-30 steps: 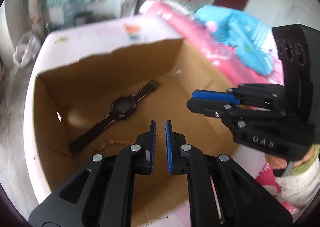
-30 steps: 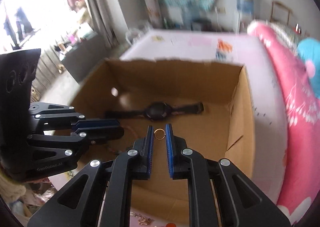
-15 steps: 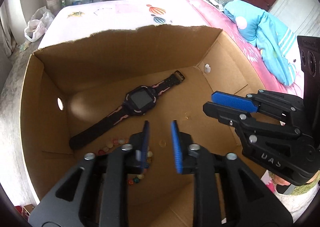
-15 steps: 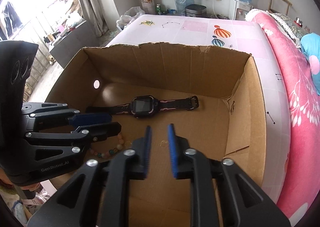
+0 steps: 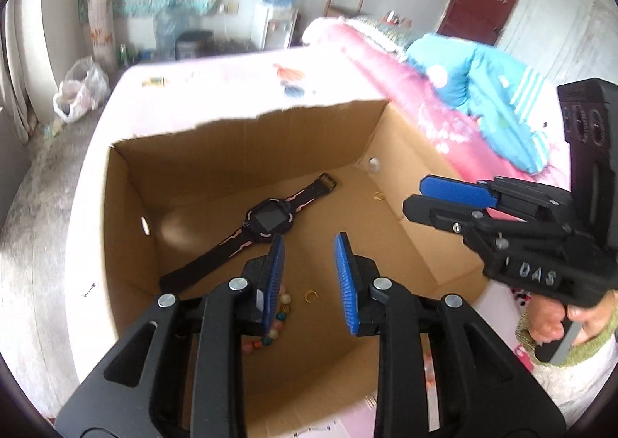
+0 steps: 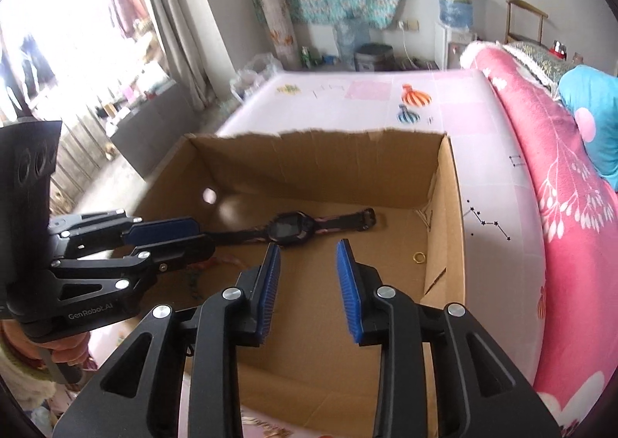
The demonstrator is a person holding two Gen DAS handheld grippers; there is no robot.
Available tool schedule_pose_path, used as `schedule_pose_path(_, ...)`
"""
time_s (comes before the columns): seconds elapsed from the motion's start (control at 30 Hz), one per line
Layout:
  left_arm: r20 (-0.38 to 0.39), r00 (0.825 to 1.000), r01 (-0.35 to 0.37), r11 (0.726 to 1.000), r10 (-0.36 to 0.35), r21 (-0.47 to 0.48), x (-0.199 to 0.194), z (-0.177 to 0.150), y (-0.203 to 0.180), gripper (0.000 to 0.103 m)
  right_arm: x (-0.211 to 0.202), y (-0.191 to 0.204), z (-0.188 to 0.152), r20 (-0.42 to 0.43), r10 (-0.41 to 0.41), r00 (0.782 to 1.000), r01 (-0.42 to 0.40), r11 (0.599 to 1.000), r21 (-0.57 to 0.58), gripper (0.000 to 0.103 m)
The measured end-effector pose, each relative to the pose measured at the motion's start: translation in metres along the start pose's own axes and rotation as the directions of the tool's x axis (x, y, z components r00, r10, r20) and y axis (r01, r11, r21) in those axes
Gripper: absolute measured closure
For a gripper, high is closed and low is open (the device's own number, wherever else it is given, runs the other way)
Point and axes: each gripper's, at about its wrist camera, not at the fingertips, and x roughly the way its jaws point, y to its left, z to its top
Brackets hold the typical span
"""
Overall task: Organize jewelry
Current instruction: 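Withdraw both tools from the box back over the table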
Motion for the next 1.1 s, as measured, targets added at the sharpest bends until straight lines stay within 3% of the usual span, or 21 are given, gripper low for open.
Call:
schedule_pose_path(0.23, 0.137, 0.99, 0.012, 0.999, -0.016, 0.035, -0.069, -0.049, -0.008, 0.077, -0.047, 0.011, -0.029, 0.116, 0.085, 0.99, -0.087, 0.996, 0.01, 0.072)
schedule_pose_path(0.43, 0.149, 0.989, 0.013, 1.0, -0.016, 0.018, -0.09, -0.095, -0.006, 0.077, -0.071, 0.002, -0.072, 0.141, 0.101, 0.985, -0.107, 0.994, 0.037, 0.072)
schedule_pose_path(0.73, 0.07, 0.996, 0.056, 0.998, -0.053, -0.037, -0.065, -0.163, -0.002, 0.077, -0.059, -0.003, -0.136, 0.045, 0.076, 0.996, -0.081, 0.989, 0.123, 0.072)
schedule_pose_path(0.93, 0.011, 0.994, 0.113, 0.993, -0.113, 0.026, -0.035, -0.177, -0.023, 0.077, -0.033, 0.011, -0.174, -0.055, 0.1, 0.993, -0.089, 0.982, 0.168, 0.073)
schedule_pose_path(1.1, -0.025, 0.992, 0.124, 0.989, -0.122, 0.082, -0.015, -0.178, -0.036, 0.077, -0.014, 0.032, -0.191, -0.122, 0.078, 0.989, -0.065, 0.992, 0.108, 0.076)
